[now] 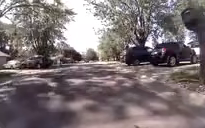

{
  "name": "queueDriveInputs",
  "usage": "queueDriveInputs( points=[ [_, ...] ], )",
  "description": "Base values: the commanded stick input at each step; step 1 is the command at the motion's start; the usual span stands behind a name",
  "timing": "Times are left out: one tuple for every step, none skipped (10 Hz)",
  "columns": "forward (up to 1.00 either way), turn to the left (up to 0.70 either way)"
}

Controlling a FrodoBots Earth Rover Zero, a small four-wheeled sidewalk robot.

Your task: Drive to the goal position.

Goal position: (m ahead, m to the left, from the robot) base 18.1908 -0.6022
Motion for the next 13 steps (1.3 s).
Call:
queueDriveInputs(
  points=[
    [0.69,0.03],
    [0.69,0.03],
    [0.69,0.03],
    [0.69,0.03],
    [0.69,0.03],
    [0.69,0.03],
    [0.69,0.03],
    [0.69,0.03],
    [0.69,0.03],
    [0.69,0.03],
    [0.69,0.03],
    [0.69,0.03],
    [0.69,0.03]
  ],
)
